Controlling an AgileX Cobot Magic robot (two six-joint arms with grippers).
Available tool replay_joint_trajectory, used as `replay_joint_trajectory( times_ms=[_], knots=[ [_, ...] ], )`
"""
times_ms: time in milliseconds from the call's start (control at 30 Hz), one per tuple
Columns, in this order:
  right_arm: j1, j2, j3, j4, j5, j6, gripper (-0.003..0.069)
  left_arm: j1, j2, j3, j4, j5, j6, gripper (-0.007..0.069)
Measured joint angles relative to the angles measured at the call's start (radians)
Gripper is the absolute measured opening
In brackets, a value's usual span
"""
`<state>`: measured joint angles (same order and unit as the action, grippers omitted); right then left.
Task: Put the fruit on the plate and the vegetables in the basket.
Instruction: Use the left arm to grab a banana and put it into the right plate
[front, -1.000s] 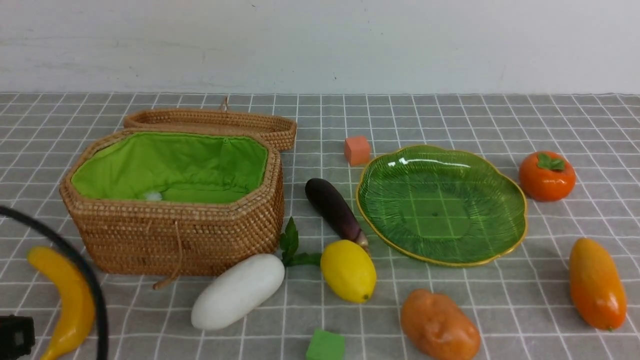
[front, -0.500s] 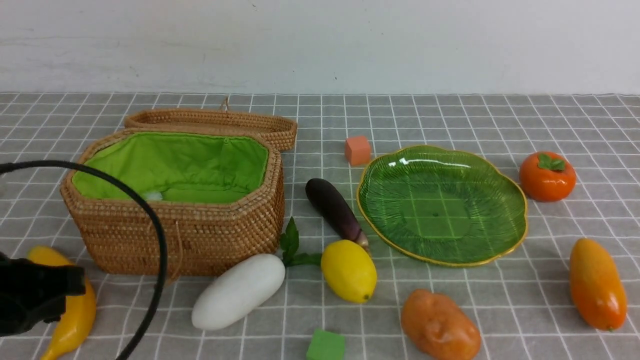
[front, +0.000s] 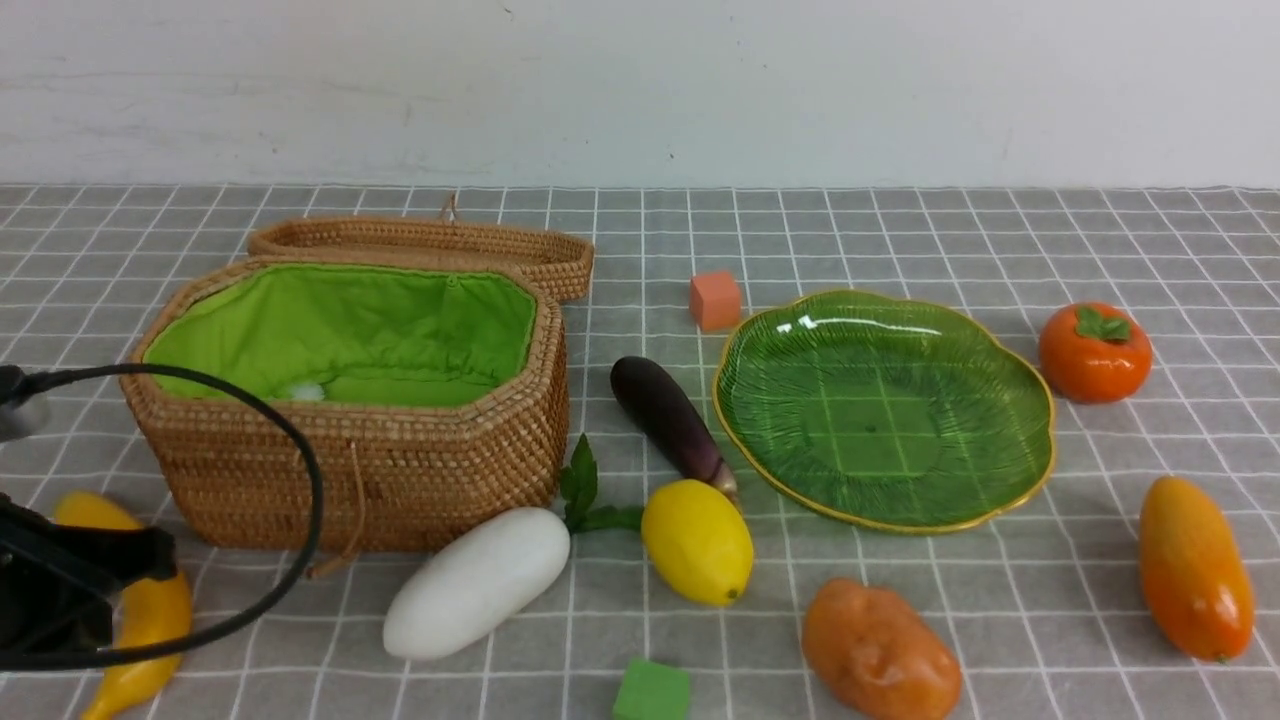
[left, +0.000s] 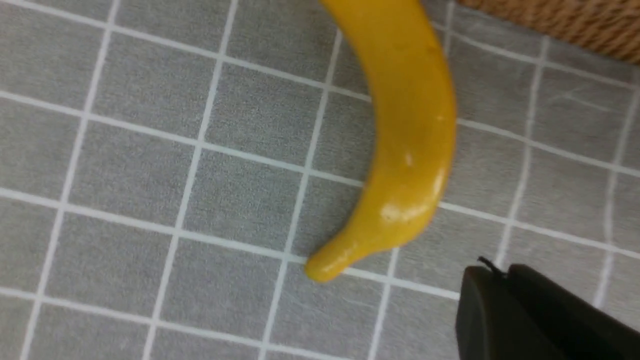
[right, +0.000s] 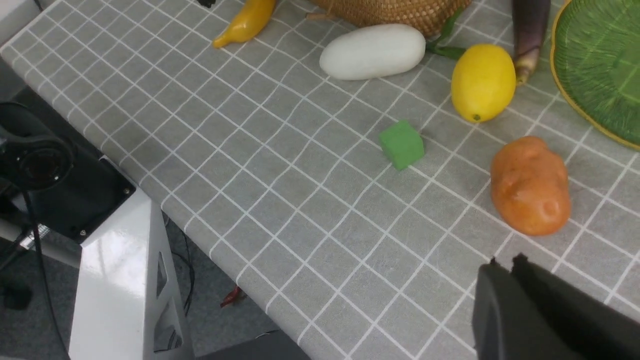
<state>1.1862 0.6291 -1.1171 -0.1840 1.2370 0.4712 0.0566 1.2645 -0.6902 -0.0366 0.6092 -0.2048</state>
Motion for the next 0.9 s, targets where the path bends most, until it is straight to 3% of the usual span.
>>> replay_joint_trajectory(
  times_ms=[33, 233, 400, 533, 633, 700, 900],
  knots=[
    [0.000, 0.000, 0.000, 0.000, 0.000, -0.002, 0.0034, 0.000, 0.004, 0.001, 0.001, -0.004, 0.001, 0.0087],
    [0.000, 0.000, -0.001, -0.010, -0.021, -0.035, 0.0034, 0.000, 0.149, 0.002, 0.049, -0.125, 0.008, 0.0427],
    [0.000, 0.000, -0.001, -0.011, -0.023, -0.046, 0.0038, 0.000, 0.244, 0.002, 0.057, -0.210, 0.010, 0.0553],
    [0.000, 0.000, -0.001, -0.011, -0.024, -0.046, 0.0043, 0.000, 0.319, 0.002, 0.059, -0.243, 0.002, 0.0509],
    [0.000, 0.000, -0.001, -0.011, -0.025, -0.047, 0.0046, 0.000, 0.339, -0.003, 0.073, -0.251, 0.000, 0.0412],
    [0.000, 0.000, -0.001, -0.013, -0.035, -0.047, 0.0048, 0.003, 0.345, -0.008, 0.080, -0.252, -0.006, 0.0287],
    [0.000, 0.000, -0.001, -0.013, -0.043, -0.046, 0.0055, 0.003, 0.280, -0.004, 0.082, -0.150, -0.067, 0.0302]
  ],
)
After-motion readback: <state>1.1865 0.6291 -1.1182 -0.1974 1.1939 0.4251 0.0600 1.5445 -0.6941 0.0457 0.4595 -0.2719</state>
